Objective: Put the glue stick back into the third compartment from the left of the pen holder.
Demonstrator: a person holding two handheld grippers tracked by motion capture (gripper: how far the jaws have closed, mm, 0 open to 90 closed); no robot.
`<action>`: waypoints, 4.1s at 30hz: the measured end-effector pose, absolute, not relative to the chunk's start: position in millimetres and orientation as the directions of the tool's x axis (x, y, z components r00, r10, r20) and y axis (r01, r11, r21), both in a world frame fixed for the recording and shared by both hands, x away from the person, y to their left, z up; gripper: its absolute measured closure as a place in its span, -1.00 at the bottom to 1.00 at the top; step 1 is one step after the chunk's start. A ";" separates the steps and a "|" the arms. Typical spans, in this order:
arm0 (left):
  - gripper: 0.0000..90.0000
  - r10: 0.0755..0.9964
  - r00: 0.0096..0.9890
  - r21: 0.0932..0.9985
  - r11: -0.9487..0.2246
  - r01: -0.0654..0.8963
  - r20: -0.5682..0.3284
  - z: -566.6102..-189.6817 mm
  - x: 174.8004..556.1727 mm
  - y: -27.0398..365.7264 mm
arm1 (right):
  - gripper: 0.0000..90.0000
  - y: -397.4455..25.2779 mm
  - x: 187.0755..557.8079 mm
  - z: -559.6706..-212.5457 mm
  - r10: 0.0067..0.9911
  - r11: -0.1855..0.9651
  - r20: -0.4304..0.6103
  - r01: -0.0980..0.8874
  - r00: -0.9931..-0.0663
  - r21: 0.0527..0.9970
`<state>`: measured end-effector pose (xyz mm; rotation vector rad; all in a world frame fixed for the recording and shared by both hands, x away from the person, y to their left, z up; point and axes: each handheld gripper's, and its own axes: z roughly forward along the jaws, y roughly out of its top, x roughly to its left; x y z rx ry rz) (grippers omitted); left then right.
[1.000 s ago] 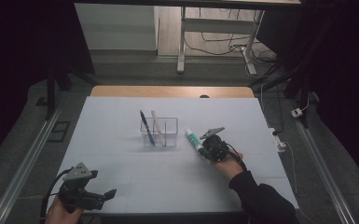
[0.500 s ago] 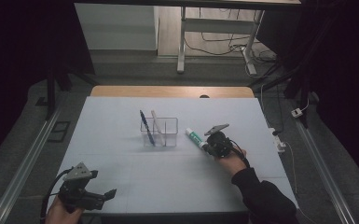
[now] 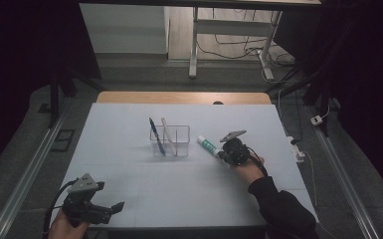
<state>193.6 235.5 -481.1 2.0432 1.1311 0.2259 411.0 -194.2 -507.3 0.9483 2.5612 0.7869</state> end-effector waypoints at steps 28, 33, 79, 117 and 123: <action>-0.99 0.784 0.587 0.696 -0.307 0.649 -0.201 -481.3 194.1 234.9 | -0.33 -180.8 422.4 -481.7 0.718 0.537 0.016 0.568 -0.696 0.625; -0.99 0.784 0.587 0.697 -0.306 0.649 -0.202 -481.4 194.1 235.2 | -0.62 -170.9 428.5 -482.8 0.708 0.552 0.031 0.580 -0.706 0.599; -0.99 0.781 0.589 0.698 -0.302 0.649 -0.209 -481.6 194.2 236.1 | 0.22 -120.6 485.4 -506.5 0.641 0.682 -0.037 0.546 -0.767 0.487; -0.99 0.782 0.589 0.698 -0.305 0.648 -0.205 -481.5 194.0 235.6 | 0.45 -127.1 457.6 -446.7 0.647 0.526 -0.020 0.427 -0.762 0.736; -0.99 0.783 0.587 0.698 -0.304 0.649 -0.205 -481.3 194.0 236.1 | 0.45 -125.3 451.8 -429.1 0.641 0.471 0.006 0.400 -0.768 0.786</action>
